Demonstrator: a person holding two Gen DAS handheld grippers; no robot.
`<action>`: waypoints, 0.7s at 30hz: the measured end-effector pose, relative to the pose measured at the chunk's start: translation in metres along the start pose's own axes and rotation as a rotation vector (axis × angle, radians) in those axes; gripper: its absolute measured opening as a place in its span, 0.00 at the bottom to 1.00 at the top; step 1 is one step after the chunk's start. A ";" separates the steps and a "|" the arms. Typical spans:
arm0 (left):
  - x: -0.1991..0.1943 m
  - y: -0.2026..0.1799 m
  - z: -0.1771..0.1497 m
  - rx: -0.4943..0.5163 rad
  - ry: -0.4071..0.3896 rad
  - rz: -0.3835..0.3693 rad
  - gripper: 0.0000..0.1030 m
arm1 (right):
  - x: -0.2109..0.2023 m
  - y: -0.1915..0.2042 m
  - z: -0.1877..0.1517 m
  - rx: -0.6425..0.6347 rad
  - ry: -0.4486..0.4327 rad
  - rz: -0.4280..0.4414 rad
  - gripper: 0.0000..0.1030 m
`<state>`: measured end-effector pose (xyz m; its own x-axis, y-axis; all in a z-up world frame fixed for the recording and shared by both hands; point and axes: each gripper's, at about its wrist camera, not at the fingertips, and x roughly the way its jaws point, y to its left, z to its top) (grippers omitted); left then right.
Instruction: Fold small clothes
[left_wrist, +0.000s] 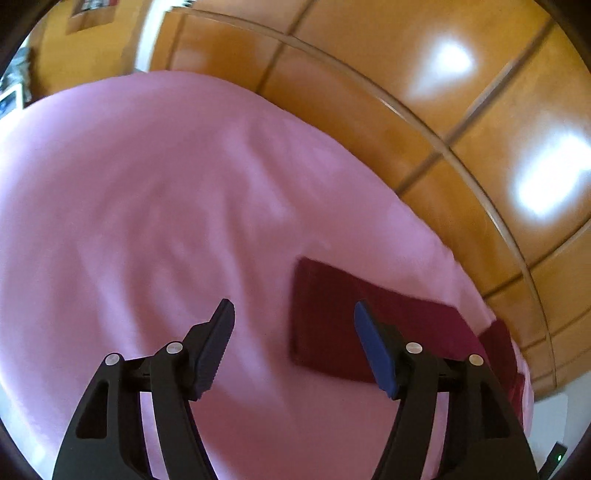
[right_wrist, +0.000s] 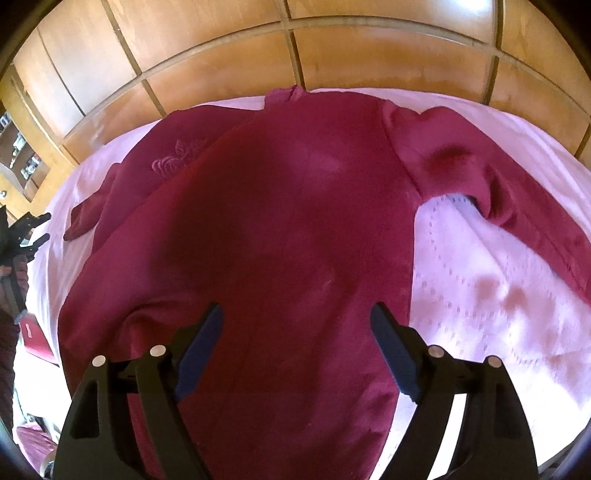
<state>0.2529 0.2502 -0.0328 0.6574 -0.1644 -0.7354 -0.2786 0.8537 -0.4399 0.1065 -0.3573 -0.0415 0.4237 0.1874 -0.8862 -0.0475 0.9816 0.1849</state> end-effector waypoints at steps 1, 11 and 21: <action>0.007 -0.005 -0.003 0.007 0.018 -0.007 0.64 | 0.001 -0.001 -0.001 0.009 0.002 0.001 0.80; 0.047 -0.040 -0.024 0.136 0.066 0.064 0.04 | 0.003 0.002 0.010 -0.011 -0.007 -0.020 0.82; -0.057 0.032 0.035 -0.045 -0.267 0.237 0.00 | 0.018 -0.020 0.118 -0.045 -0.118 -0.093 0.81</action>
<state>0.2307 0.3047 0.0133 0.7289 0.1752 -0.6619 -0.4720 0.8289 -0.3004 0.2219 -0.3781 -0.0113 0.5316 0.0926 -0.8419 -0.0427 0.9957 0.0825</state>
